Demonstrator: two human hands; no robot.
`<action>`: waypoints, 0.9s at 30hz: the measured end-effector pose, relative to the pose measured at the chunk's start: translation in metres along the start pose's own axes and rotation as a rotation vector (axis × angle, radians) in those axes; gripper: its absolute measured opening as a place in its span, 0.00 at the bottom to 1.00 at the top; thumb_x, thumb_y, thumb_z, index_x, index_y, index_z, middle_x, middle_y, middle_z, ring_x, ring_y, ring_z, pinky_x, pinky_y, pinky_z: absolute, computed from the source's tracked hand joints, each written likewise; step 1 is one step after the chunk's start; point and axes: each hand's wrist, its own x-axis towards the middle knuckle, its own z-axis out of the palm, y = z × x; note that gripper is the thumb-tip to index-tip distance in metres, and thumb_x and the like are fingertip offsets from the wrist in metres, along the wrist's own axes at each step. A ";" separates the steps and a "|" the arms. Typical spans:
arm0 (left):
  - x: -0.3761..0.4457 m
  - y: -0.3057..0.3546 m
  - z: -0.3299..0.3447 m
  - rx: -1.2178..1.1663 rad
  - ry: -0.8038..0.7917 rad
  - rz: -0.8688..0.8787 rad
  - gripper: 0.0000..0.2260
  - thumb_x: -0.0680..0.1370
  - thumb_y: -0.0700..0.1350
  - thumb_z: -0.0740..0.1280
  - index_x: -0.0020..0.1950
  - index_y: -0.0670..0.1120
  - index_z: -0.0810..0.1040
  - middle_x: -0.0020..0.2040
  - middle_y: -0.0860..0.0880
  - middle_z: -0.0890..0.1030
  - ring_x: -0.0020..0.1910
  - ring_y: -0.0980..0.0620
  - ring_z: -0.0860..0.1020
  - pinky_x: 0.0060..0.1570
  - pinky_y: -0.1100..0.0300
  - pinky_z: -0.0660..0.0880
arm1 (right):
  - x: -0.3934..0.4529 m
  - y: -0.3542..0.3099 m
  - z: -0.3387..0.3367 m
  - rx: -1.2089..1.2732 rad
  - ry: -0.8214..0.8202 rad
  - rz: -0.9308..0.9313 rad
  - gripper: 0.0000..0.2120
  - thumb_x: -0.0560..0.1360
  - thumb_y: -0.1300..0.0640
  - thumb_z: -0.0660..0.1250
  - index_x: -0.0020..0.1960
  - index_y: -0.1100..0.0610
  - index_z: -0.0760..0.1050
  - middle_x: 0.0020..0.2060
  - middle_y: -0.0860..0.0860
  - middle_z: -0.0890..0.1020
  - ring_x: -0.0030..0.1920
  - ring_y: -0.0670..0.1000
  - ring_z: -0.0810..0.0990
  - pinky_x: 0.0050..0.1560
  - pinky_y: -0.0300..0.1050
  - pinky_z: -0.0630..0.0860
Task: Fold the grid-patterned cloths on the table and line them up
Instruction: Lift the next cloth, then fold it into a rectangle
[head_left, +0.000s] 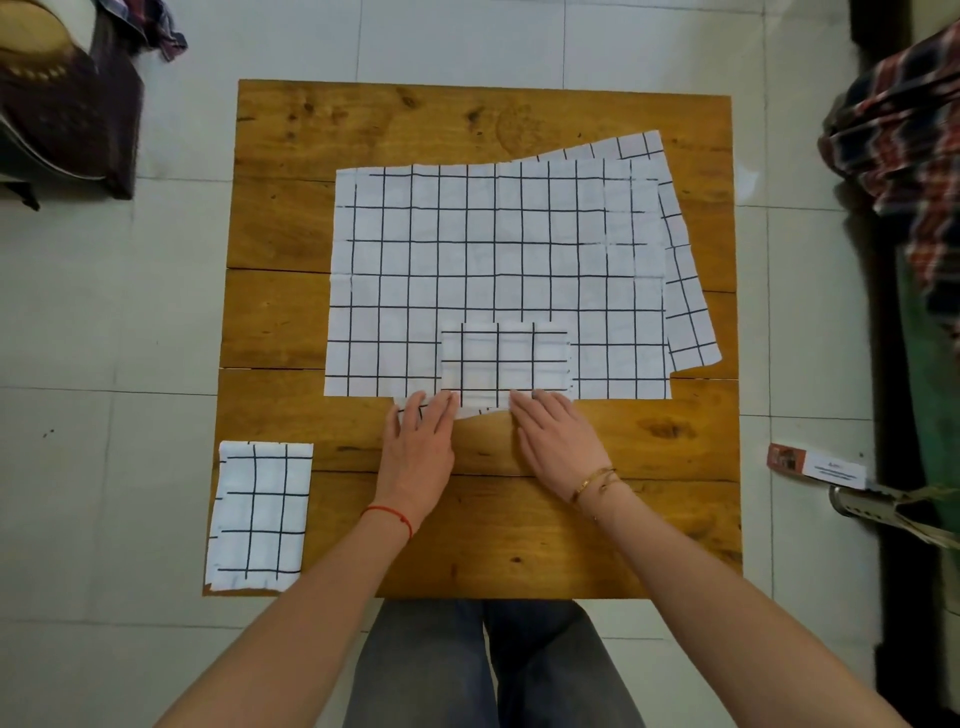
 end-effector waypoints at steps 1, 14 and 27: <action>0.000 0.001 0.000 -0.012 -0.004 -0.009 0.28 0.81 0.45 0.59 0.79 0.48 0.53 0.77 0.48 0.58 0.76 0.45 0.54 0.74 0.43 0.55 | -0.008 0.009 0.001 -0.013 -0.007 0.016 0.24 0.78 0.50 0.47 0.68 0.58 0.71 0.66 0.53 0.75 0.64 0.55 0.74 0.67 0.53 0.69; 0.027 0.010 -0.011 -0.446 0.237 -0.294 0.15 0.78 0.48 0.65 0.63 0.46 0.72 0.57 0.49 0.74 0.56 0.51 0.71 0.58 0.57 0.72 | 0.036 0.051 -0.038 0.260 0.352 0.249 0.11 0.79 0.56 0.58 0.56 0.57 0.76 0.51 0.53 0.79 0.52 0.54 0.74 0.52 0.49 0.72; 0.063 0.024 -0.023 -0.595 0.165 -0.588 0.09 0.75 0.48 0.71 0.49 0.46 0.73 0.46 0.50 0.73 0.46 0.51 0.73 0.46 0.57 0.76 | 0.103 0.057 -0.050 0.284 0.110 0.207 0.08 0.76 0.57 0.62 0.53 0.58 0.74 0.49 0.55 0.77 0.52 0.56 0.72 0.53 0.49 0.71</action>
